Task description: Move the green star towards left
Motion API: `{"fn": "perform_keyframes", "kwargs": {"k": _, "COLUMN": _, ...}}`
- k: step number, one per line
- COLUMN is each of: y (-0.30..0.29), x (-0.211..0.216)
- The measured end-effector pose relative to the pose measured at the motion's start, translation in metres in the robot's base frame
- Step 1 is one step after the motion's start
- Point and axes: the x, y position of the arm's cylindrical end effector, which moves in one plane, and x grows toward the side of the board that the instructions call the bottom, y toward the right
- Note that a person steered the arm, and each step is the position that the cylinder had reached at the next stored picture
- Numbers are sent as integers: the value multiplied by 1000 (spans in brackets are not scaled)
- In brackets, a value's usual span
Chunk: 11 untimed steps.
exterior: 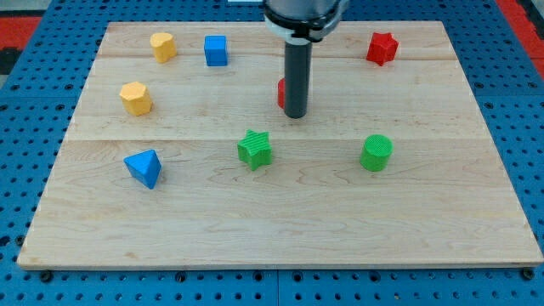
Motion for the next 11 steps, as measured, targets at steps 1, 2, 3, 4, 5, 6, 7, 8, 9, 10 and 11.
{"fn": "perform_keyframes", "kwargs": {"k": 1, "y": 0, "x": 8}}
{"fn": "perform_keyframes", "kwargs": {"k": 2, "y": 0, "x": 32}}
{"fn": "perform_keyframes", "kwargs": {"k": 3, "y": 0, "x": 34}}
{"fn": "perform_keyframes", "kwargs": {"k": 4, "y": 0, "x": 50}}
{"fn": "perform_keyframes", "kwargs": {"k": 5, "y": 0, "x": 69}}
{"fn": "perform_keyframes", "kwargs": {"k": 6, "y": 0, "x": 69}}
{"fn": "perform_keyframes", "kwargs": {"k": 7, "y": -5, "x": 69}}
{"fn": "perform_keyframes", "kwargs": {"k": 8, "y": -35, "x": 69}}
{"fn": "perform_keyframes", "kwargs": {"k": 9, "y": -68, "x": 69}}
{"fn": "perform_keyframes", "kwargs": {"k": 10, "y": -91, "x": 69}}
{"fn": "perform_keyframes", "kwargs": {"k": 11, "y": -91, "x": 71}}
